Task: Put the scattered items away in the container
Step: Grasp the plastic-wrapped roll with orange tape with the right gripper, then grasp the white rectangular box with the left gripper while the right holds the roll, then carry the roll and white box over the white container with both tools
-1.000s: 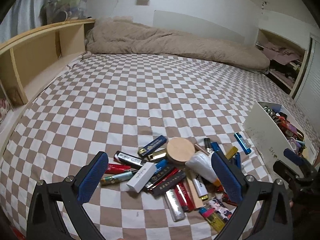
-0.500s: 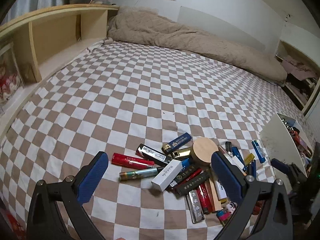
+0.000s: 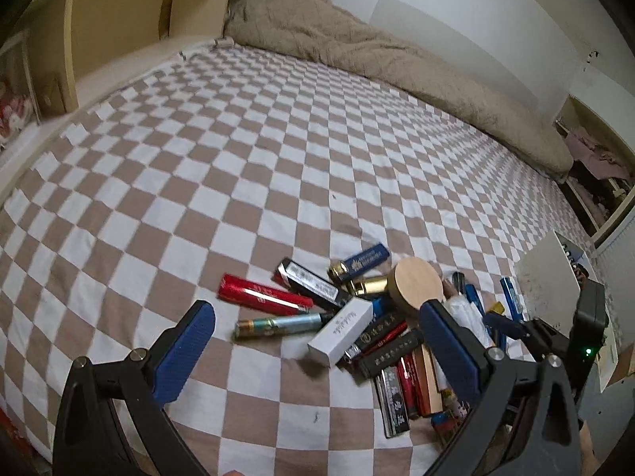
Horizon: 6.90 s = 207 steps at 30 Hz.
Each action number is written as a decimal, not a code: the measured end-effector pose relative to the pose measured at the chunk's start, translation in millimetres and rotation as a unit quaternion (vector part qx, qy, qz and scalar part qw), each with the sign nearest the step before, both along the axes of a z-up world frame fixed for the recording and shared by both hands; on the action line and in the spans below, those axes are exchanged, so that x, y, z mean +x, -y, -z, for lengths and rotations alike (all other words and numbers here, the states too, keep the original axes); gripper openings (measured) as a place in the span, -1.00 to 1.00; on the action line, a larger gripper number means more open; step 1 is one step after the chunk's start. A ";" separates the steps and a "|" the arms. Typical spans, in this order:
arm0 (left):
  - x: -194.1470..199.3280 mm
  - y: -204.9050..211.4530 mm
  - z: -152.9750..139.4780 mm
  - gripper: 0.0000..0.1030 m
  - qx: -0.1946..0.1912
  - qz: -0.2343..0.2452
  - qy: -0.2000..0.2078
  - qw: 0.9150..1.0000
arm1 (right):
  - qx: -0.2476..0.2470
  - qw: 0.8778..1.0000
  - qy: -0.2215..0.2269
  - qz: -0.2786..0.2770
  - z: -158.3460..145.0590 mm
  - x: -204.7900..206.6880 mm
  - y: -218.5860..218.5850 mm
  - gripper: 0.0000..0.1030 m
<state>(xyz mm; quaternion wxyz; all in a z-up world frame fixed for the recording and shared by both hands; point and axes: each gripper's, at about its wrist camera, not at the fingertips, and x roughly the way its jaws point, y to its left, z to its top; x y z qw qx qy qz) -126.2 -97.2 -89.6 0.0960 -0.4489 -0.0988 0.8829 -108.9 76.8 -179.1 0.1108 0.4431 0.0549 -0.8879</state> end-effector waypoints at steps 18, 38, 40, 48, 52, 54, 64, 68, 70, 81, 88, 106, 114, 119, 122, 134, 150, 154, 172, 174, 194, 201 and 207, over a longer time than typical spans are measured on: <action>-10.2 -15.9 45.6 1.00 -0.017 -0.064 0.067 0.996 | -0.054 0.998 -0.009 -0.005 -12.1 43.5 -29.4 -0.19; -26.8 -57.6 68.0 1.00 -0.126 -0.140 0.040 0.981 | -0.142 0.988 0.004 0.055 3.2 79.0 -55.9 -0.19; -25.4 -52.5 71.5 1.00 -0.130 -0.148 0.047 0.979 | -0.149 0.987 0.006 0.054 3.8 79.2 -57.4 -0.19; 0.4 -20.7 70.2 1.00 -0.116 -0.153 0.064 0.979 | -0.192 0.980 0.015 0.056 7.1 81.6 -69.4 -0.19; 17.7 -7.0 65.9 1.00 -0.120 -0.155 0.067 0.978 | -0.193 0.980 0.014 0.055 6.1 82.5 -67.2 -0.19; 23.9 -6.7 64.1 1.00 -0.120 -0.160 0.067 0.978 | -0.192 0.980 0.014 0.055 6.0 82.1 -67.2 -0.19; 24.9 -16.8 57.1 1.00 -0.183 -0.119 0.023 0.975 | -0.191 0.980 0.022 0.050 7.6 85.4 -67.1 -0.19; 20.1 -24.5 65.4 1.00 -0.221 -0.099 0.016 0.970 | -0.196 0.979 0.021 0.052 8.7 86.8 -67.3 -0.19; 18.3 -23.3 68.4 1.00 -0.215 -0.096 0.021 0.972 | -0.195 0.979 0.019 0.052 8.3 86.6 -67.7 -0.19; 11.7 -5.2 69.7 0.40 -0.158 -0.117 0.028 0.980 | -0.198 0.979 0.011 0.052 5.9 90.5 -70.2 -0.19; 20.1 -9.6 63.3 0.08 -0.142 -0.112 0.026 0.983 | -0.197 0.979 0.005 0.051 1.8 91.8 -72.1 -0.19; 15.4 -24.1 54.9 1.00 -0.259 -0.008 -0.016 0.966 | -0.211 0.976 0.016 0.047 3.6 91.6 -76.4 -0.19; -2.9 -8.6 70.4 0.94 -0.237 -0.018 0.018 0.971 | -0.217 0.975 0.022 0.049 6.4 90.4 -77.1 -0.19; -2.4 -5.5 66.6 0.30 -0.187 -0.027 0.025 0.982 | -0.220 0.974 0.025 0.048 6.8 90.4 -76.7 -0.19; 3.4 -11.3 60.5 0.30 -0.176 -0.024 0.015 0.984 | -0.222 0.973 0.025 0.048 6.7 90.4 -76.7 -0.19; 27.6 -40.9 42.4 0.30 -0.165 -0.003 -0.008 0.986 | -0.226 0.973 0.015 0.043 -0.9 92.3 -79.5 -0.19; 52.3 -69.3 -10.5 0.30 -0.125 0.015 -0.063 0.990 | -0.218 0.974 -0.047 0.039 -43.3 101.3 -90.8 -0.19; 50.2 -73.7 -24.6 0.30 -0.113 0.016 -0.082 0.990 | -0.229 0.971 -0.060 0.031 -59.4 102.2 -97.6 -0.19; 61.4 -157.4 -82.3 0.30 -0.076 0.081 -0.149 0.983 | -0.208 0.961 -0.178 0.047 -160.7 112.0 -186.9 -0.19; 63.1 -171.6 -86.3 0.30 -0.073 0.094 -0.154 0.981 | -0.205 0.958 -0.190 0.060 -165.6 113.8 -202.7 -0.19; 56.7 -310.2 -119.0 0.30 -0.019 0.214 -0.181 0.960 | -0.071 0.974 -0.111 0.185 -170.0 77.0 -347.1 -0.19; 54.6 -347.5 -112.5 0.30 -0.009 0.242 -0.166 0.956 | -0.049 0.975 -0.042 0.211 -131.3 54.7 -370.3 -0.19; 45.2 -373.9 -107.4 0.30 0.000 0.256 -0.149 0.955 | -0.071 0.965 -0.017 0.252 -109.4 58.5 -398.2 -0.19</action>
